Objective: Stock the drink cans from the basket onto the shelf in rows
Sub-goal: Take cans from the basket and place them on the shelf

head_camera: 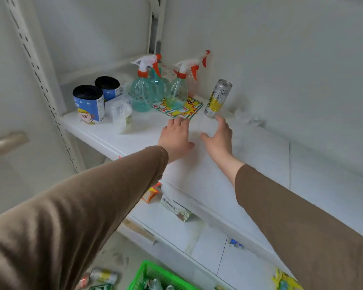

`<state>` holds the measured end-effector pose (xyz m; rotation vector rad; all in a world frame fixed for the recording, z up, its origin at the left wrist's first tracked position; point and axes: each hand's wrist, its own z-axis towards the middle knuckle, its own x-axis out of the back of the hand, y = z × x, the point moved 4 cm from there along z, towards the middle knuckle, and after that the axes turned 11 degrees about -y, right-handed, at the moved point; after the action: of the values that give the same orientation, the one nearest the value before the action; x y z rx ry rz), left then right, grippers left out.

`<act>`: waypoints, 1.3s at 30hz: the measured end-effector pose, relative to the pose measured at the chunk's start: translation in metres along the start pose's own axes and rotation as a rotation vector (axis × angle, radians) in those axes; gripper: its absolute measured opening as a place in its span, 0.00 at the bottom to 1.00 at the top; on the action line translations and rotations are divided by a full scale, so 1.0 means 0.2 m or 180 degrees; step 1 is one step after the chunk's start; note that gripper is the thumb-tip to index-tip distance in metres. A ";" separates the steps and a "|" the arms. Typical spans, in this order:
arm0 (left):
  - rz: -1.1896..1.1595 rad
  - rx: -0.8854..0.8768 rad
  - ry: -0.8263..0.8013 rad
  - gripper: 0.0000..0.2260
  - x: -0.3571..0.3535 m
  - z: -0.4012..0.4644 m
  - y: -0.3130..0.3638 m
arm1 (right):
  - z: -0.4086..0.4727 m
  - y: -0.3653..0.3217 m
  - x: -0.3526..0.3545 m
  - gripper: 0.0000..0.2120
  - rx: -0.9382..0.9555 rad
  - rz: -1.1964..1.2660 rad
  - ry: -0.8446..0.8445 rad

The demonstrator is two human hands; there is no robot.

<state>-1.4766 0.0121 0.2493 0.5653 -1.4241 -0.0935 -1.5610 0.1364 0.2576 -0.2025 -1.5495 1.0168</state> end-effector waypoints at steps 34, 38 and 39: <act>0.0058 0.0176 -0.1134 0.36 -2.05 -2.25 -0.78 | -2.37 1.47 -1.63 0.30 -0.0364 -0.0602 -0.1722; 0.0069 0.0310 -0.1458 0.36 -2.43 -2.31 -0.89 | -2.46 1.78 -1.97 0.32 -0.0584 -0.0600 -0.2238; 0.0047 0.0325 -0.1513 0.36 -2.51 -2.32 -0.91 | -2.48 1.84 -2.05 0.33 -0.0630 -0.0619 -0.2356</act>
<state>-1.0703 0.1952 -0.3003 0.6432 -1.9028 -0.1509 -1.1660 0.3345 -0.3378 0.2162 -2.2908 0.8184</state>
